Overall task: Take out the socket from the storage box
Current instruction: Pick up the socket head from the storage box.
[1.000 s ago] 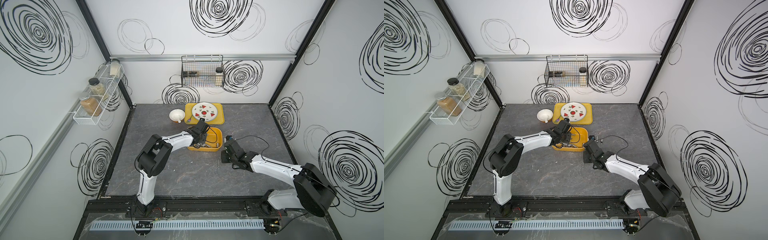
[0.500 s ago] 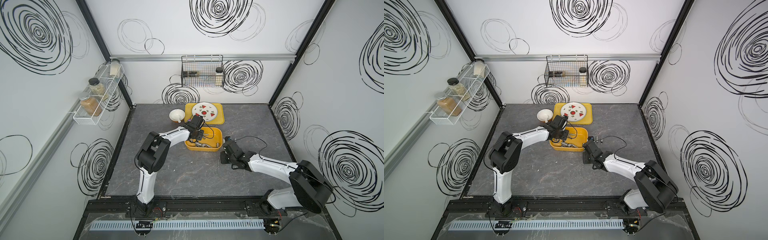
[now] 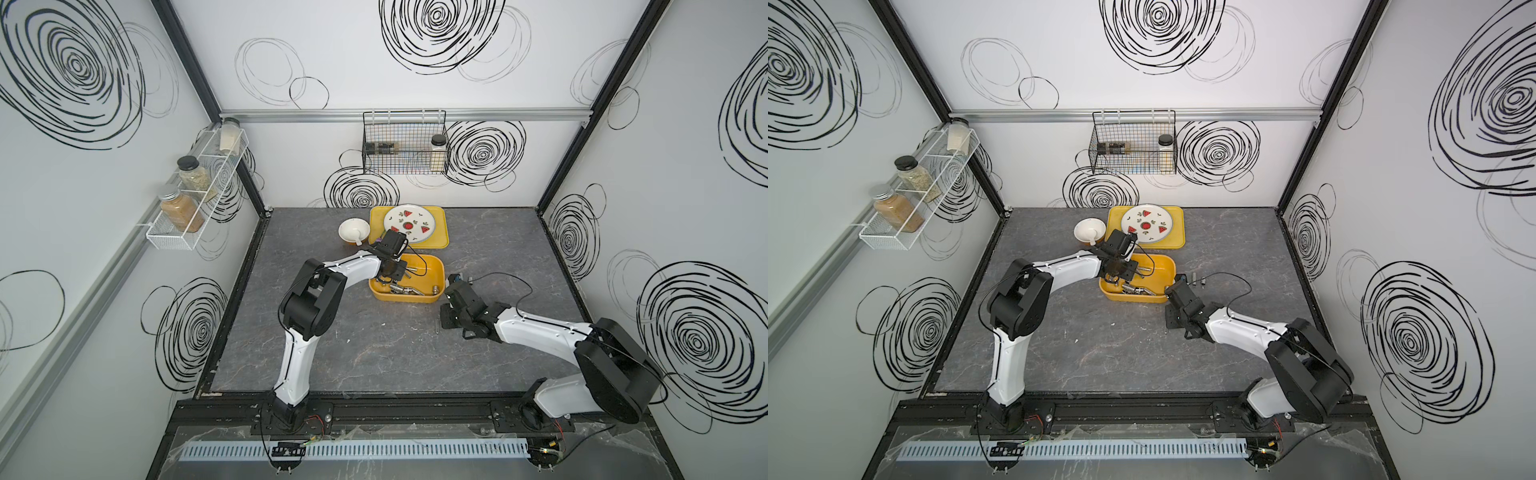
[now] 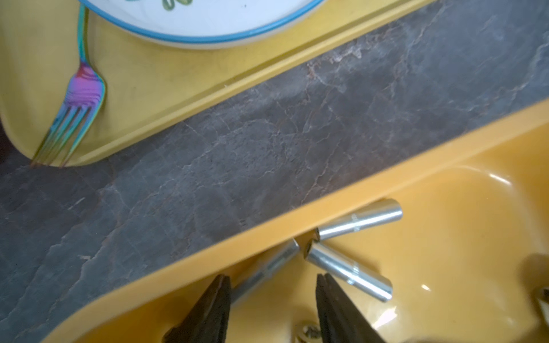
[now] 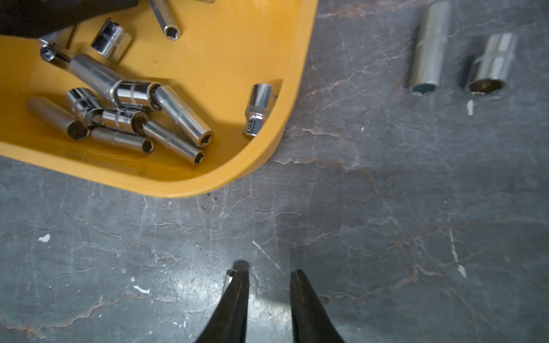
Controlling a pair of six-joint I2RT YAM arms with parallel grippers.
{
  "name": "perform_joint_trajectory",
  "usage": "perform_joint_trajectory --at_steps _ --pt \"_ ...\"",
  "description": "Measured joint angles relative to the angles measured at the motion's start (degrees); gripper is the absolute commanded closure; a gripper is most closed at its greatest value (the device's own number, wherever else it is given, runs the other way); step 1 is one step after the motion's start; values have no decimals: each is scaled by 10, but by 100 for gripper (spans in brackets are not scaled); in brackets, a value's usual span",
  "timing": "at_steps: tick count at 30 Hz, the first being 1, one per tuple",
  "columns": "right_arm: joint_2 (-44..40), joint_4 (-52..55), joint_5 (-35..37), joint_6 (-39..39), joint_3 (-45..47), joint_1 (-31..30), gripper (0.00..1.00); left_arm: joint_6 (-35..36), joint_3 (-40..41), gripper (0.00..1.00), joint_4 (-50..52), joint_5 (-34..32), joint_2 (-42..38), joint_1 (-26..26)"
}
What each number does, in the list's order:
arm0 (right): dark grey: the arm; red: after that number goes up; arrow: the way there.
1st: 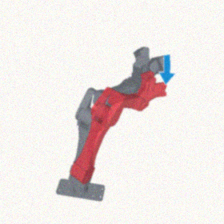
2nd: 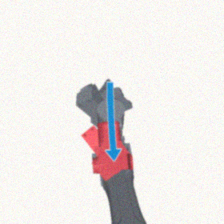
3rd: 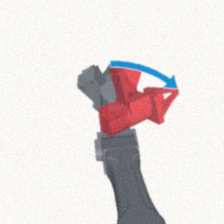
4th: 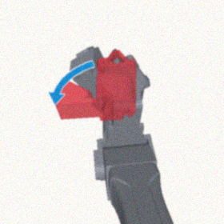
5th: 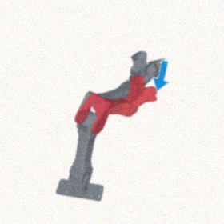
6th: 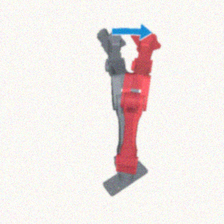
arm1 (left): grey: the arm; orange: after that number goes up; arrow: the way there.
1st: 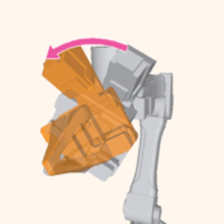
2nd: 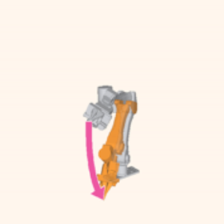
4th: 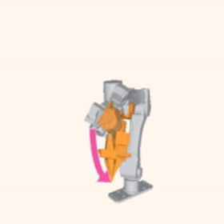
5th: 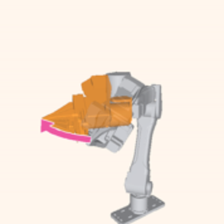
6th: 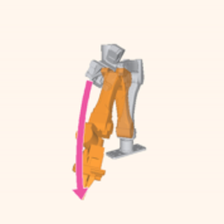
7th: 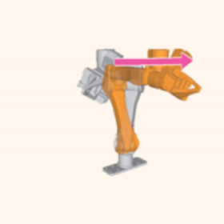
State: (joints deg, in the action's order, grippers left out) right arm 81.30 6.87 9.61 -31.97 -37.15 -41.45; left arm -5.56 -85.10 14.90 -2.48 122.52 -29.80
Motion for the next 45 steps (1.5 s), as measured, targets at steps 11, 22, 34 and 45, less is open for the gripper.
perform_joint_trajectory --at_steps 11,22,34,45 --pt "2 0 0 1 0 0 71 -9 14 57 -20 25 4 9" --pt "-2 0 3 1 0 0 71 -48 20 76 -39 0 6 -2" --pt "-14 4 16 3 0 0 71 -108 -13 79 29 -21 5 -50" --pt "-24 17 22 5 -7 0 71 -162 -28 80 92 -20 -50 -54"
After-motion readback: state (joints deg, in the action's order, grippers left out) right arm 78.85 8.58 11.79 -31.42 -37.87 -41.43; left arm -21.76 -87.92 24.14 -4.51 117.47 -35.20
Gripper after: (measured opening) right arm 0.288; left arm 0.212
